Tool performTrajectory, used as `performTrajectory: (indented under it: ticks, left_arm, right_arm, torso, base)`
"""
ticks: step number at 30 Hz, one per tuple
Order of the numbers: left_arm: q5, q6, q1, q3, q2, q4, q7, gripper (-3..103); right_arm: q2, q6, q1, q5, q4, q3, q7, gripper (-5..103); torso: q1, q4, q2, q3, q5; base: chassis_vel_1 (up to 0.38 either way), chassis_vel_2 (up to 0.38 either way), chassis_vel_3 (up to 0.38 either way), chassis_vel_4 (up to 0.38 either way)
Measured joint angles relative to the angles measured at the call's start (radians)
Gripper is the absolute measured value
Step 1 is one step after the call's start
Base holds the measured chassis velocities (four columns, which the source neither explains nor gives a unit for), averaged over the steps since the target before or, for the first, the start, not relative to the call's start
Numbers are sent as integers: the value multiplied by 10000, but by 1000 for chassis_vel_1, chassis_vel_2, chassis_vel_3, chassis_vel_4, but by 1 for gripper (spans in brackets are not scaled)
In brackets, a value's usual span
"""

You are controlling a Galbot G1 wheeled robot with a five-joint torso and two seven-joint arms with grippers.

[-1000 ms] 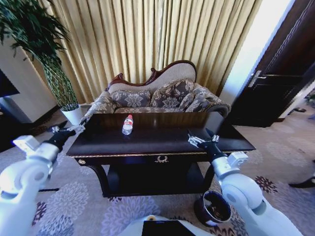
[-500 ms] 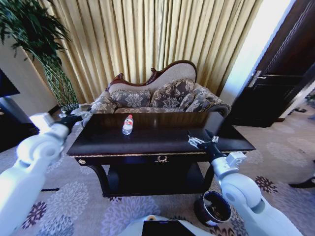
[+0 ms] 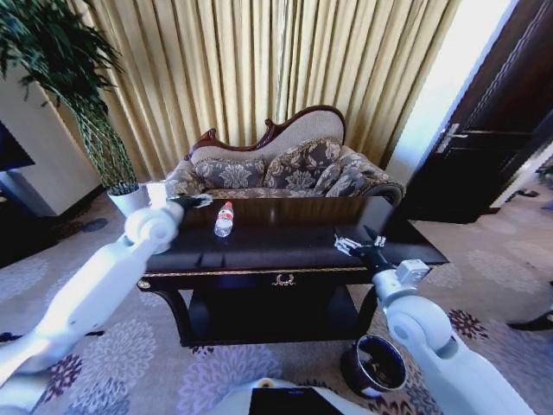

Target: Move to the front of the table and place the trash on the table into the trash bin.

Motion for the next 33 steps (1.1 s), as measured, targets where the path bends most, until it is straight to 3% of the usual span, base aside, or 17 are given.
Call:
performTrajectory:
  ticks: [7, 11, 14, 25, 33]
  left_arm:
    - [31, 141, -79, 873, -532, 117, -540, 100]
    - [-674, 547, -62, 987, -839, -19, -1517, 100]
    - [-895, 745, -35, 925, -884, -122, -1900, 100]
    - [-1114, 1059, 252, 596, -958, -32, -2414, 100]
    - [-1106, 1099, 589, 271, -973, 22, -2423, 100]
  right_arm:
    - [-78, 165, 368, -94, -505, 17, -101, 100]
    - [-203, 191, 549, -19, -666, 17, -104, 100]
    - [-233, 205, 556, -17, -749, 28, -105, 100]
    - [-399, 222, 988, 426, -1006, -15, -101, 100]
    - [-444, 222, 1057, 452, -1063, -14, -99, 100]
  torso:
    - [0, 3, 0, 0, -1]
    - [0, 2, 0, 0, -2]
    - [-1, 0, 0, -1, -1]
    - [-2, 2, 2, 0, -3]
    - [-2, 3, 1, 0, -3]
  base:
    - [0, 0, 0, 0]
    - [0, 0, 0, 0]
    - [0, 0, 0, 0]
    - [0, 0, 0, 0]
    - [0, 0, 0, 0]
